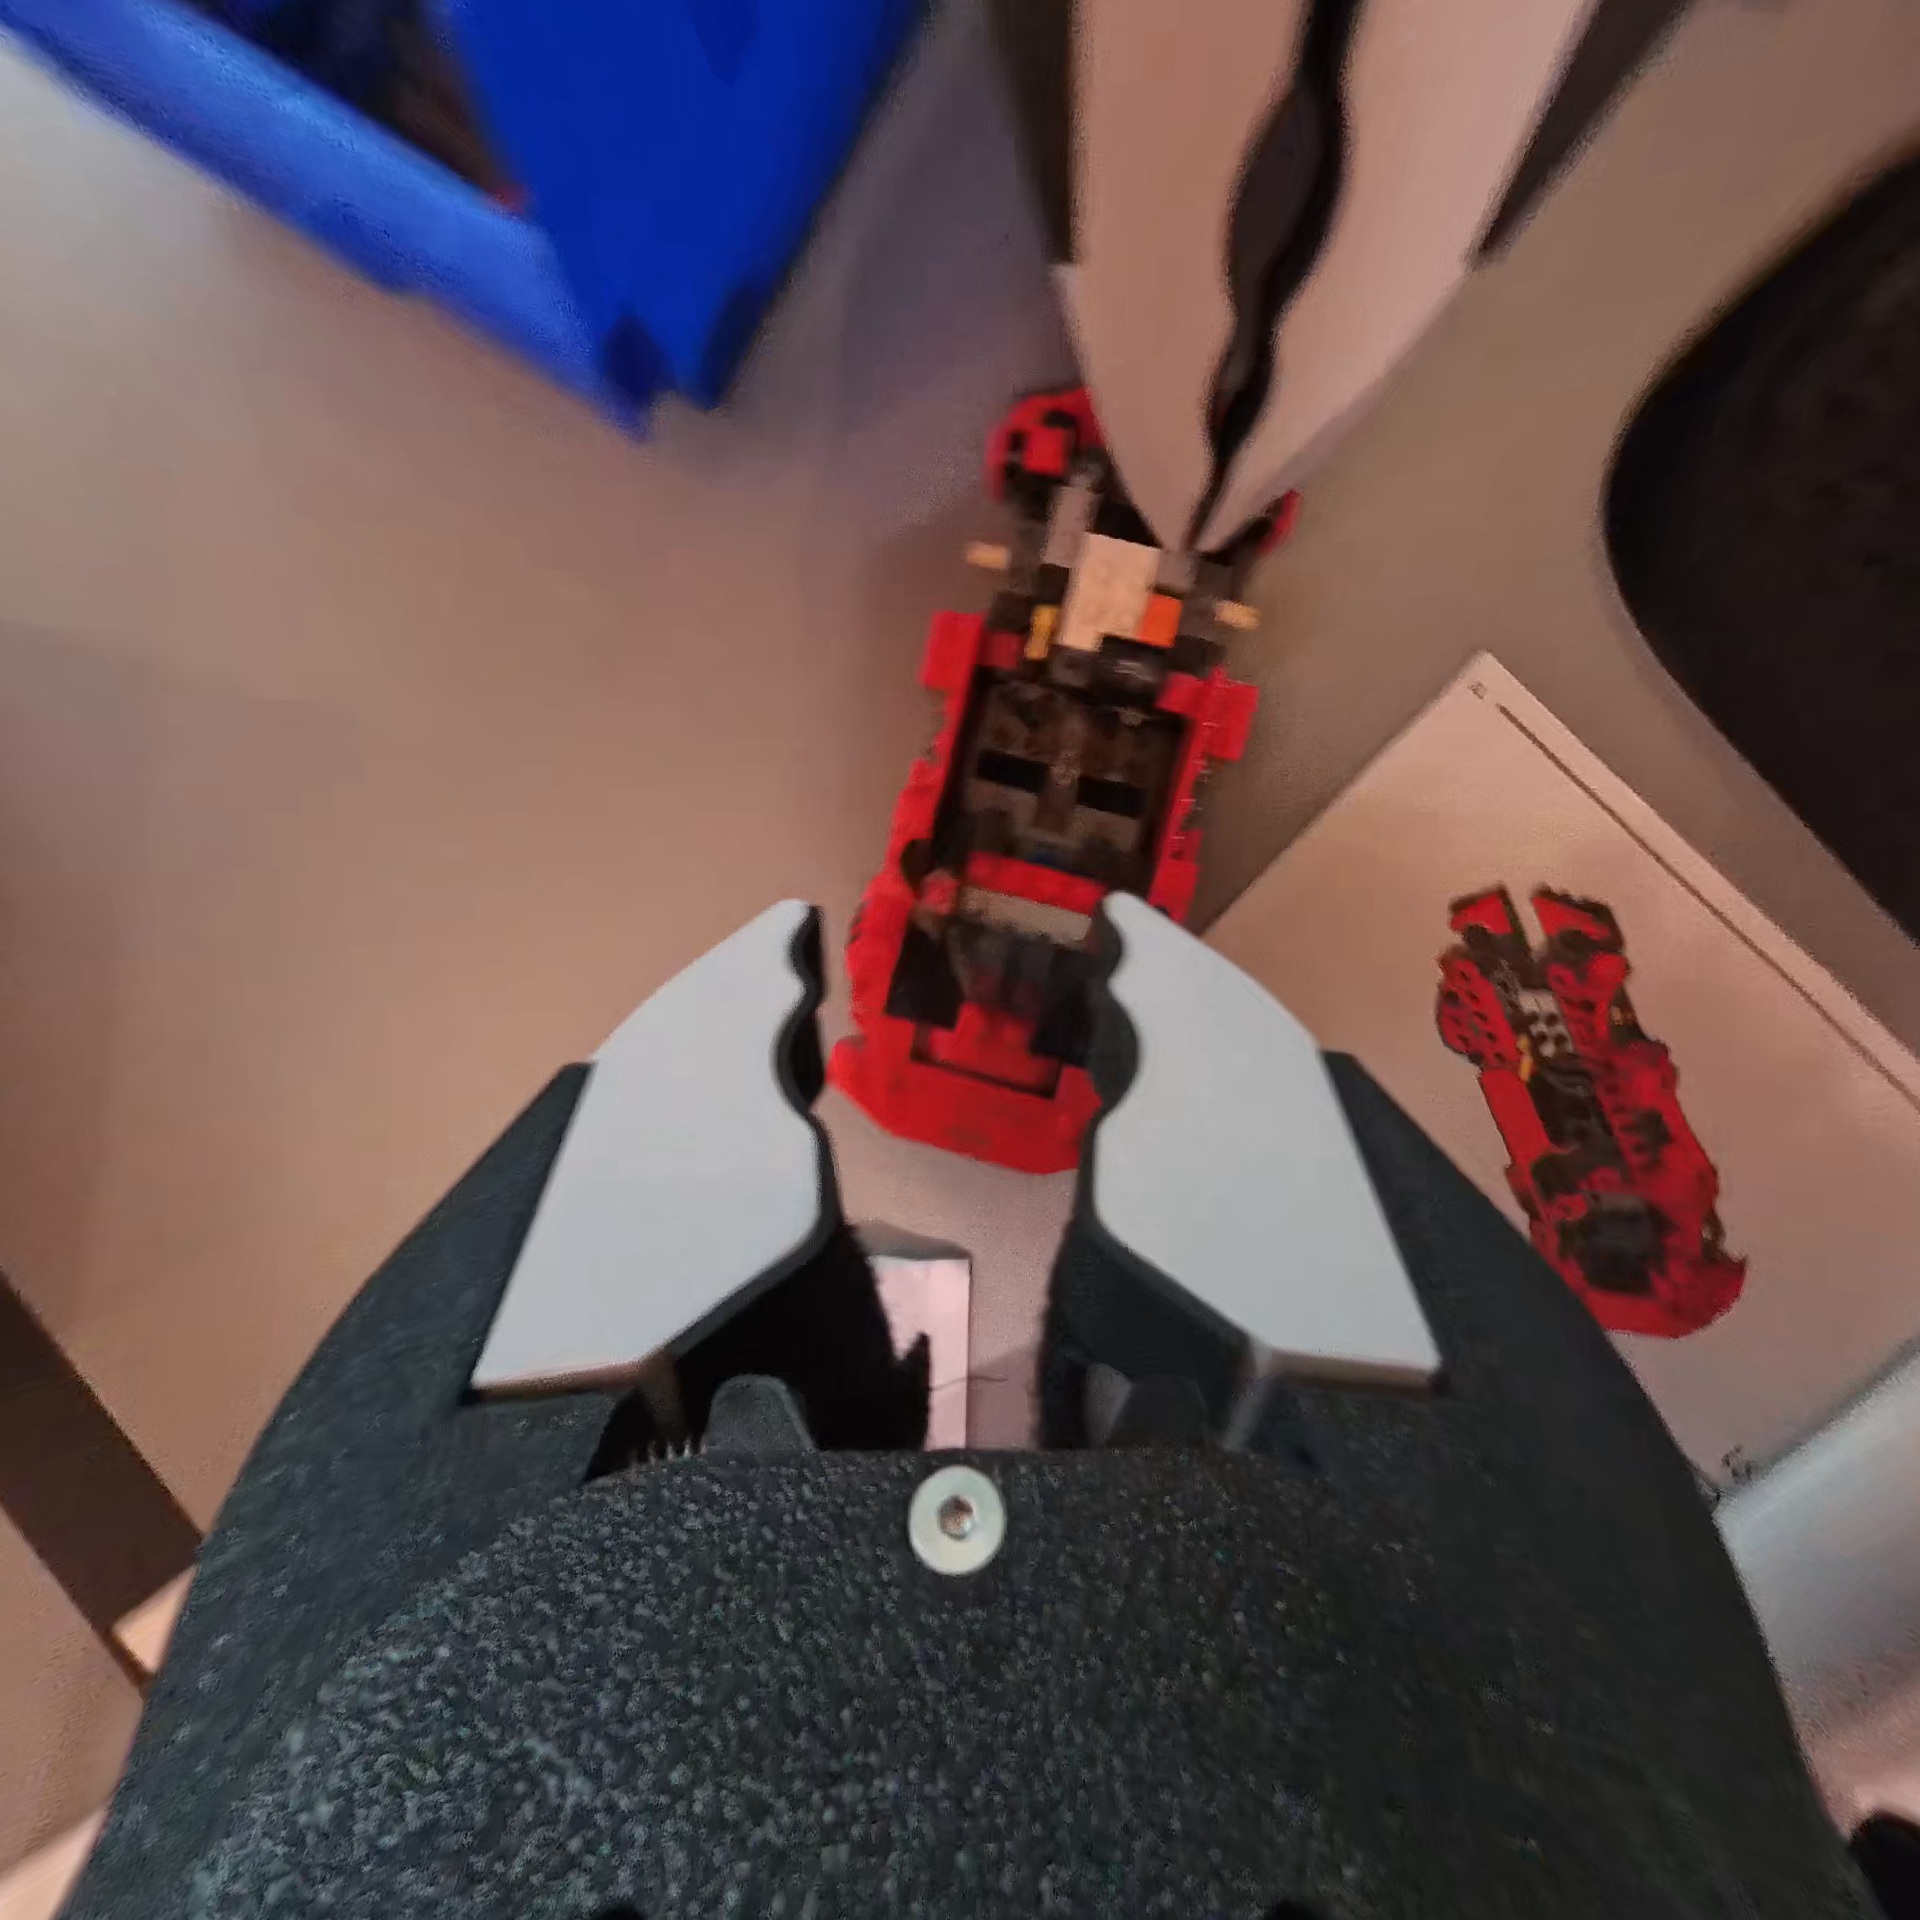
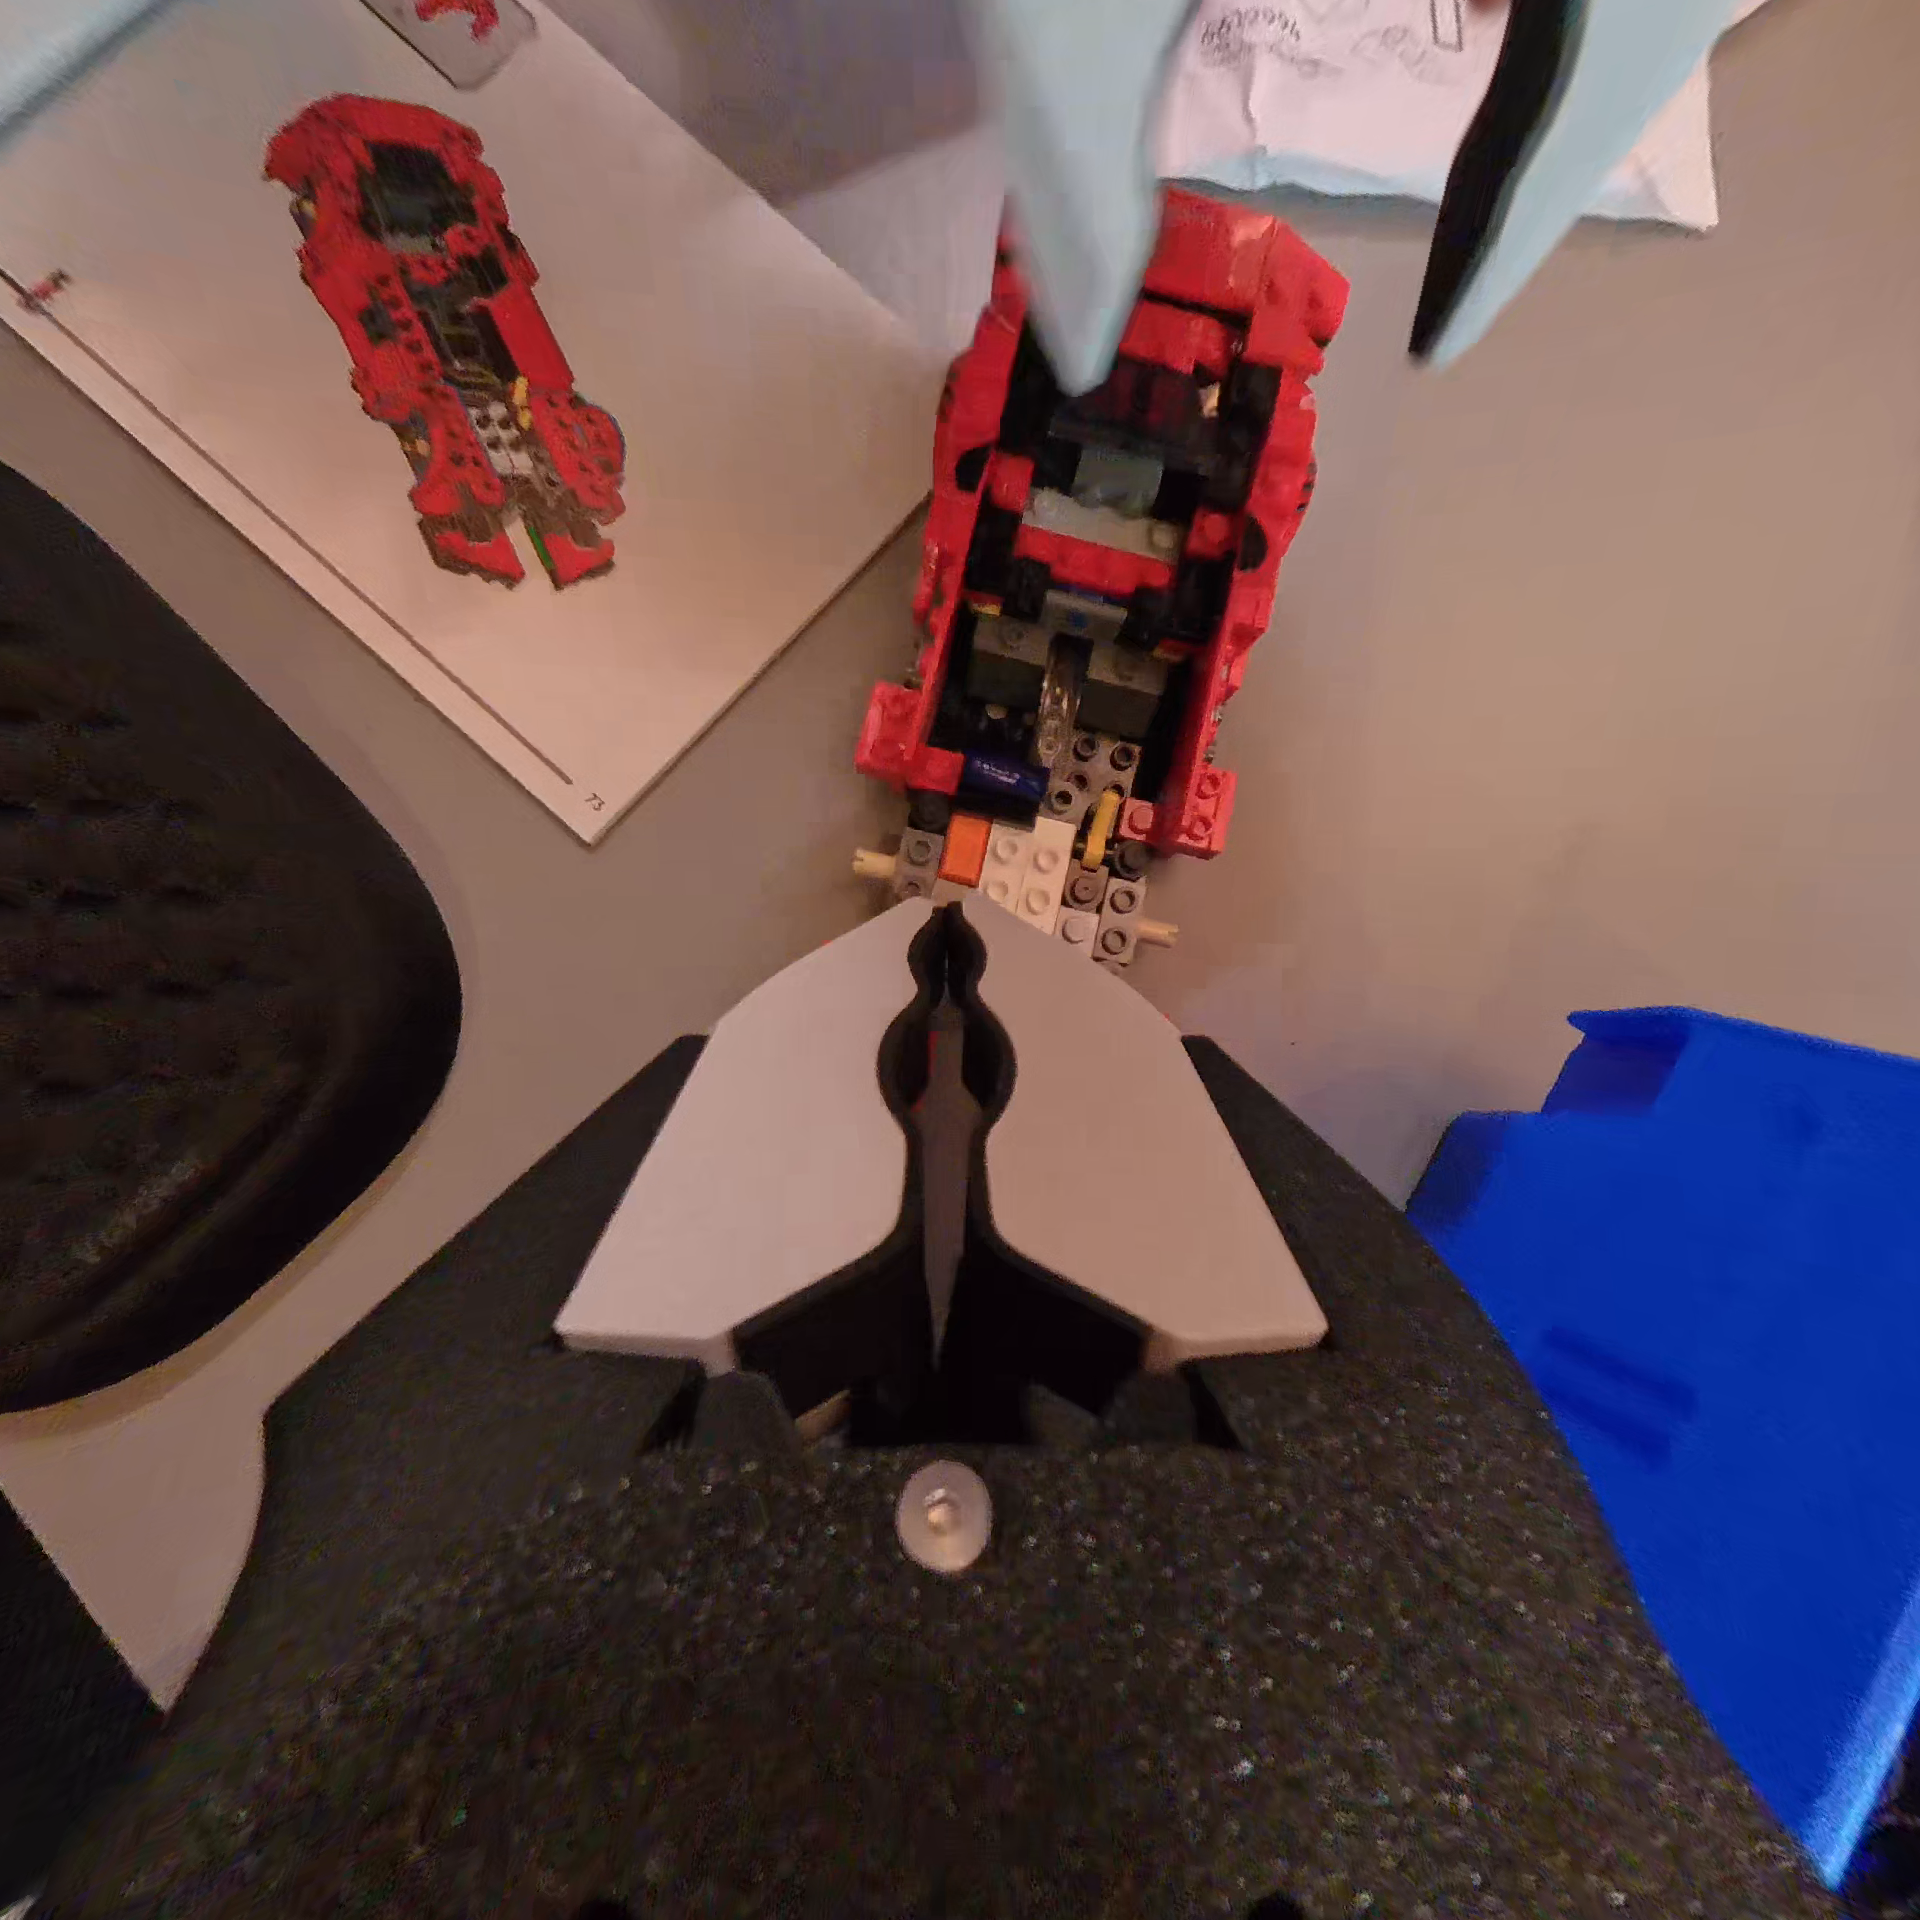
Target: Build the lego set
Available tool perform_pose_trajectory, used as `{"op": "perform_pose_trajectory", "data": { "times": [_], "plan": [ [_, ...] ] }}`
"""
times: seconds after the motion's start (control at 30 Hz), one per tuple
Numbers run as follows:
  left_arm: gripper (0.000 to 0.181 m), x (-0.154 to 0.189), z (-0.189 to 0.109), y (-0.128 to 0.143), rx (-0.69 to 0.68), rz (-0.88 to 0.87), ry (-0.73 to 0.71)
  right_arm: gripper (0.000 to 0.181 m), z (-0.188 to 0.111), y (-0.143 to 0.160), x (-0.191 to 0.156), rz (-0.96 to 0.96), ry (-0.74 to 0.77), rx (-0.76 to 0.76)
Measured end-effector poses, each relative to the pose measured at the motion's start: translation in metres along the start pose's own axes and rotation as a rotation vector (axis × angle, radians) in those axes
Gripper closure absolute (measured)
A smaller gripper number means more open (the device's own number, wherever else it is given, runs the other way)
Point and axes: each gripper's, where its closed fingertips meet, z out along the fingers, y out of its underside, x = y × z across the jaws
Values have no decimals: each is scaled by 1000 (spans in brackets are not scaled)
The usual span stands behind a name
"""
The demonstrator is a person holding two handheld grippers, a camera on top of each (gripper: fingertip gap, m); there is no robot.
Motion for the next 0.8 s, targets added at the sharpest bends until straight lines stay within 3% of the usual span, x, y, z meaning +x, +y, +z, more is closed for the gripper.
{"op": "perform_pose_trajectory", "data": {
  "times": [0.13, 0.3, 0.6, 0.8],
  "plan": [
    [168, -20, -15, 15, 106, -220, -85, 181, 4, 1, 1, 4, 0, -27],
    [174, -21, -11, 29, 116, -298, -107, 181, 6, -1, 1, -7, -3, -76],
    [176, -15, -28, 7, 261, -276, -97, 181, 10, -4, 2, 34, -15, -206],
    [177, 9, -32, 0, 230, -173, -62, 181, 12, -7, 2, 18, -22, -267]
  ]
}}
